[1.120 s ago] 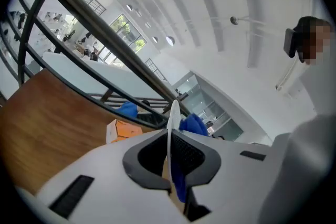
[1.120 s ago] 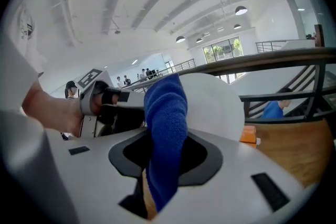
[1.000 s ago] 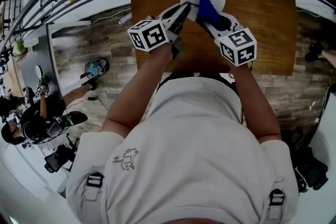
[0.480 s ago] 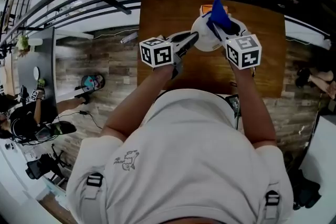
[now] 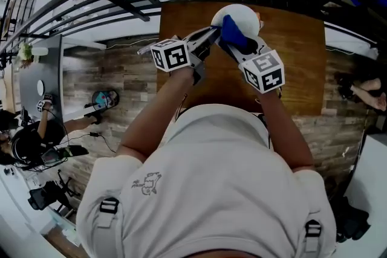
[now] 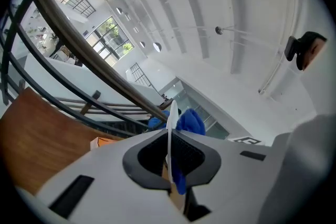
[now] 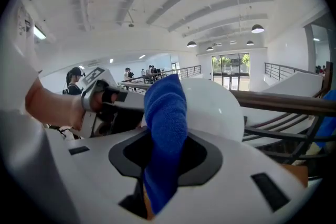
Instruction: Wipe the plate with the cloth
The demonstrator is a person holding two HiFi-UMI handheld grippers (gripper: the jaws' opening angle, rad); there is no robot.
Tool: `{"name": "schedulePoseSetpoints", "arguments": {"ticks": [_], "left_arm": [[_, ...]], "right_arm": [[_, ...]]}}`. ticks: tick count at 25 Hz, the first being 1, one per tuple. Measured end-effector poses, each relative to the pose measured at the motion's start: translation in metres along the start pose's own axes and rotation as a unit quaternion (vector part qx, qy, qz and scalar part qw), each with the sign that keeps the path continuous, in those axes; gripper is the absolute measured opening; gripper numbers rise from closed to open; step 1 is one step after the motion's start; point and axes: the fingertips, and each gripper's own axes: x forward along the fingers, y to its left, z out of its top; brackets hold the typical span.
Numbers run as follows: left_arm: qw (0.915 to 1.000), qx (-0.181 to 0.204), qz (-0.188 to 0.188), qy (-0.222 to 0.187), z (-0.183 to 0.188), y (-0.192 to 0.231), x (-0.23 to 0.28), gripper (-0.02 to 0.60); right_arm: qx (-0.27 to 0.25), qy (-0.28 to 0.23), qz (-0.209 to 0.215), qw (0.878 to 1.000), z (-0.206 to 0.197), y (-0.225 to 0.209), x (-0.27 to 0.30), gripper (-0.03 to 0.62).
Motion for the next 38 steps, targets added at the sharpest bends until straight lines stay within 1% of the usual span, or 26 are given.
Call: {"name": "schedulePoseSetpoints", "arguments": {"ticks": [3, 6, 9, 12, 16, 18, 20, 24, 27, 30, 33, 35, 38], "left_arm": [[1.0000, 0.005, 0.001, 0.002, 0.008, 0.002, -0.004, 0.020], [0.9998, 0.006, -0.004, 0.020, 0.001, 0.000, -0.002, 0.021], [0.9991, -0.001, -0.016, 0.038, -0.012, -0.004, 0.000, 0.023], [0.9981, -0.003, -0.030, 0.054, -0.023, -0.012, 0.004, 0.023], [0.9967, 0.008, -0.040, 0.071, -0.032, -0.022, 0.012, 0.023], [0.9963, 0.012, -0.041, 0.075, -0.033, -0.024, 0.014, 0.023], [0.9967, 0.009, -0.043, 0.068, -0.029, -0.023, 0.014, 0.023], [0.9984, 0.003, -0.038, 0.043, -0.012, -0.020, 0.013, 0.018], [0.9993, 0.001, -0.033, 0.018, 0.002, -0.019, 0.008, 0.017], [0.9997, 0.005, -0.022, 0.002, 0.019, -0.011, 0.002, 0.017], [0.9997, 0.013, -0.017, 0.008, 0.023, -0.008, -0.002, 0.019], [0.9995, 0.015, -0.021, 0.018, 0.019, -0.009, -0.003, 0.020], [0.9987, 0.012, -0.031, 0.037, 0.005, -0.015, 0.002, 0.021]], "right_arm": [[0.010, 0.008, -0.018, 1.000, -0.010, -0.015, -0.005, 0.123], [0.025, 0.006, -0.051, 0.998, -0.011, -0.048, -0.016, 0.123], [0.029, -0.006, -0.089, 0.996, 0.001, -0.082, -0.028, 0.123], [0.021, -0.022, -0.106, 0.994, 0.022, -0.097, -0.033, 0.123], [-0.003, -0.044, -0.100, 0.994, 0.050, -0.079, -0.031, 0.123], [-0.011, -0.051, -0.089, 0.995, 0.058, -0.065, -0.026, 0.123], [-0.016, -0.051, -0.071, 0.996, 0.061, -0.048, -0.018, 0.123], [-0.020, -0.041, -0.034, 0.998, 0.048, -0.011, -0.006, 0.123], [-0.009, -0.027, -0.019, 0.999, 0.028, -0.002, -0.011, 0.123], [0.004, -0.006, -0.016, 1.000, 0.007, -0.009, -0.014, 0.123], [0.023, 0.000, -0.041, 0.999, -0.001, -0.036, -0.023, 0.123], [0.028, -0.005, -0.064, 0.998, 0.004, -0.057, -0.031, 0.123], [0.021, -0.021, -0.088, 0.996, 0.024, -0.078, -0.037, 0.123]]}}
